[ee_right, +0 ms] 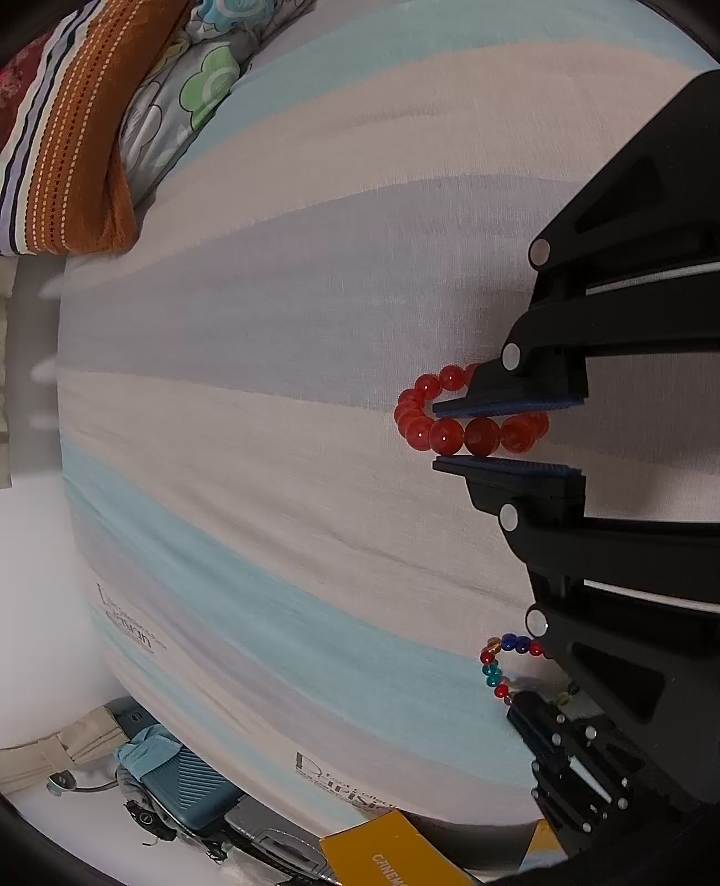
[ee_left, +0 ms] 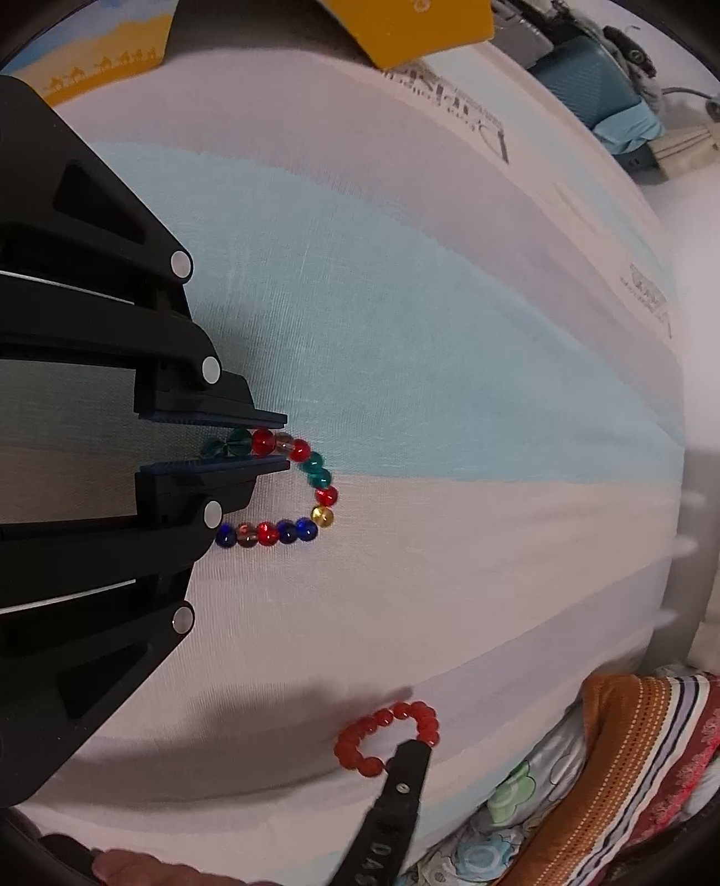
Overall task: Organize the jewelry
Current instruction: 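Grasp the multicolour glass bead bracelet with the left tool while the right tool grasps the red bead bracelet, then carry the multicolour and red bead bracelets over the box with both tools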
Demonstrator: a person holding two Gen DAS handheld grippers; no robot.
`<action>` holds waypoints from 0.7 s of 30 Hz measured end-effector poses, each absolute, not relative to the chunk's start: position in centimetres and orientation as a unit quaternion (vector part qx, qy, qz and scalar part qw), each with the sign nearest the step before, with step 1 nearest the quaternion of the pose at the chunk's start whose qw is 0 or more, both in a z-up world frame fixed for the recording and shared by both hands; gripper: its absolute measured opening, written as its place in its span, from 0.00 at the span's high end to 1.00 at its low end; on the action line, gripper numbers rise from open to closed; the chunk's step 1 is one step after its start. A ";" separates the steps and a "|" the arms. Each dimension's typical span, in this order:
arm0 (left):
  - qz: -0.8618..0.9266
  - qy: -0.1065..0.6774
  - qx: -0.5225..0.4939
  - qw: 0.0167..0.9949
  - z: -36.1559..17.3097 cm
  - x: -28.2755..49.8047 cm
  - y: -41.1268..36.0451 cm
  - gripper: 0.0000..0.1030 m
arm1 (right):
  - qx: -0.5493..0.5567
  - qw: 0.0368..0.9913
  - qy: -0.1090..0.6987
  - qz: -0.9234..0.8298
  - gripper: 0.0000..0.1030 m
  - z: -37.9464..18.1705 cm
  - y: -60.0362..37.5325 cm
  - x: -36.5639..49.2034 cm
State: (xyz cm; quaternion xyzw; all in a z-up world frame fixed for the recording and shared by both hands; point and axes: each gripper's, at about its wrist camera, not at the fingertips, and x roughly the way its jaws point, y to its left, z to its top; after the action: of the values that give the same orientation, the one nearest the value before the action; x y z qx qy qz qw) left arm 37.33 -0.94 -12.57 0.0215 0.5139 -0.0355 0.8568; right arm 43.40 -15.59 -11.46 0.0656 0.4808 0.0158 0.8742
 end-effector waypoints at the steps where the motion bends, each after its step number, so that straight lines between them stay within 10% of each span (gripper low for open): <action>1: -0.034 0.512 0.022 0.858 -12.1 37.2 -0.9 0.92 | 0.064 0.875 0.480 0.016 0.87 -11.3 -15.5 43.2; 21: -0.026 0.486 0.016 0.873 -5.4 31.7 2.0 0.92 | 0.068 0.881 0.468 0.028 0.87 -5.6 -13.1 39.1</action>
State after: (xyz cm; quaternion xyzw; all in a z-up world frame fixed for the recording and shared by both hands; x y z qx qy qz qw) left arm 31.67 2.04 -5.41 0.0159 0.4863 -0.0257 0.8733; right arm 39.09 -13.09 -5.58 0.0679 0.4680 0.0276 0.8807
